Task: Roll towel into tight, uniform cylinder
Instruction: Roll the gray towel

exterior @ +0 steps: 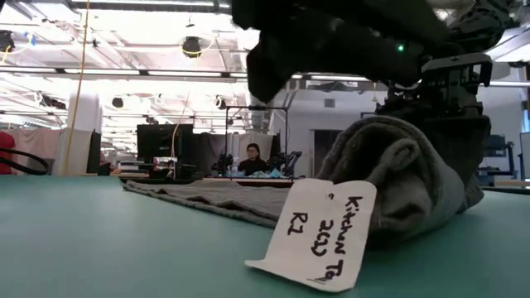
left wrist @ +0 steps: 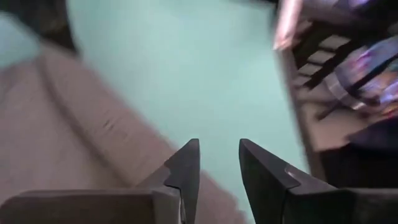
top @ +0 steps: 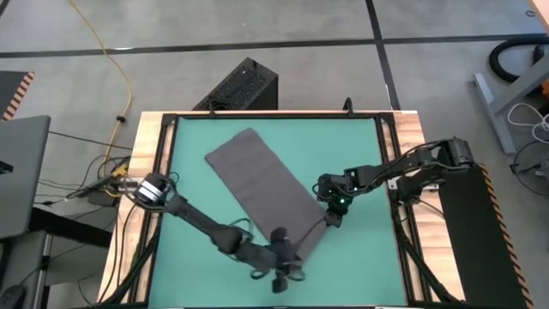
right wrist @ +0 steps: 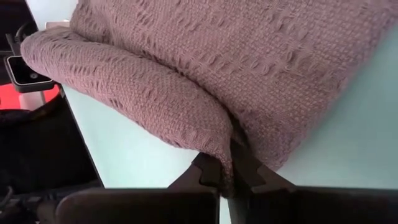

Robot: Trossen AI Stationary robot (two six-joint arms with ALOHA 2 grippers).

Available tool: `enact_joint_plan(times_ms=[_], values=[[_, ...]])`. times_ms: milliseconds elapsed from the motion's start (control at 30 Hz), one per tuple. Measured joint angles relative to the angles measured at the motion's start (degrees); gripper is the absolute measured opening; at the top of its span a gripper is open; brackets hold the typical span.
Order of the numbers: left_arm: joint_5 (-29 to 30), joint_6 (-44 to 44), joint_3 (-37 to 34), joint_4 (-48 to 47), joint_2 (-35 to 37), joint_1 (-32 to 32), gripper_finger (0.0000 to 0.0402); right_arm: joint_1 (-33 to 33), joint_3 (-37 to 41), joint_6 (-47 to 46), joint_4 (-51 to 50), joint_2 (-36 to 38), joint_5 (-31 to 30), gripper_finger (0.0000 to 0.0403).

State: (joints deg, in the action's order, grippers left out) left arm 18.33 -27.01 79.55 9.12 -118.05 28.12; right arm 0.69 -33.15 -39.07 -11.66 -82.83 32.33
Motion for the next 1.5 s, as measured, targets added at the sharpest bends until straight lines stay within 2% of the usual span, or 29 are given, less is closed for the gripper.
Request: enact_joint_plan(times_ms=[100,167,333,467,567,700,1100,1200,1267,1433,1500], values=[[0.1,-5.7,11.4,-20.5,-2.9,-0.3,0.0106,0.0,0.0,-0.1,0.0,0.0,0.1,0.0026],[0.0,-7.5,18.2,-29.6,-5.7,-0.3,0.0112,0.0,0.0,-0.1,0.0,0.0,0.1,0.0026],[-3.2,-10.1,32.6,-41.6,-12.0,-0.5,0.0137,0.0,0.0,0.5,0.1,0.0,0.1,0.0027],[-6.3,-13.0,39.8,-49.9,-17.1,-1.7,0.0167,0.0,0.0,2.1,0.1,0.0,0.0,0.0026],[-7.8,-14.7,42.7,-52.0,-19.8,-2.5,0.0191,0.0,0.0,3.0,0.1,0.0,-0.4,0.0026],[-8.3,-17.7,43.1,-55.0,-20.7,-3.3,0.0211,0.0,0.0,3.6,0.1,0.0,-0.5,0.0026],[-7.9,-20.8,38.2,-55.5,-20.8,-3.0,0.0214,0.1,0.0,4.2,0.0,0.0,-0.6,0.0026],[-8.5,-20.9,36.2,-55.4,-20.6,-2.7,0.0197,0.5,0.0,3.5,-0.3,0.0,-0.7,0.0026],[-8.6,-21.6,35.0,-55.2,-20.4,-2.5,0.0168,1.1,0.0,2.7,-0.7,0.0,-0.7,0.0026],[-9.7,-18.9,32.9,-50.4,-20.3,-2.1,0.0040,3.9,0.0,0.0,-2.1,0.0,-0.8,0.0028],[-11.7,-15.9,32.9,-48.9,-20.3,-2.0,0.0016,5.1,0.0,-1.2,-2.1,0.0,-0.8,0.0031]])
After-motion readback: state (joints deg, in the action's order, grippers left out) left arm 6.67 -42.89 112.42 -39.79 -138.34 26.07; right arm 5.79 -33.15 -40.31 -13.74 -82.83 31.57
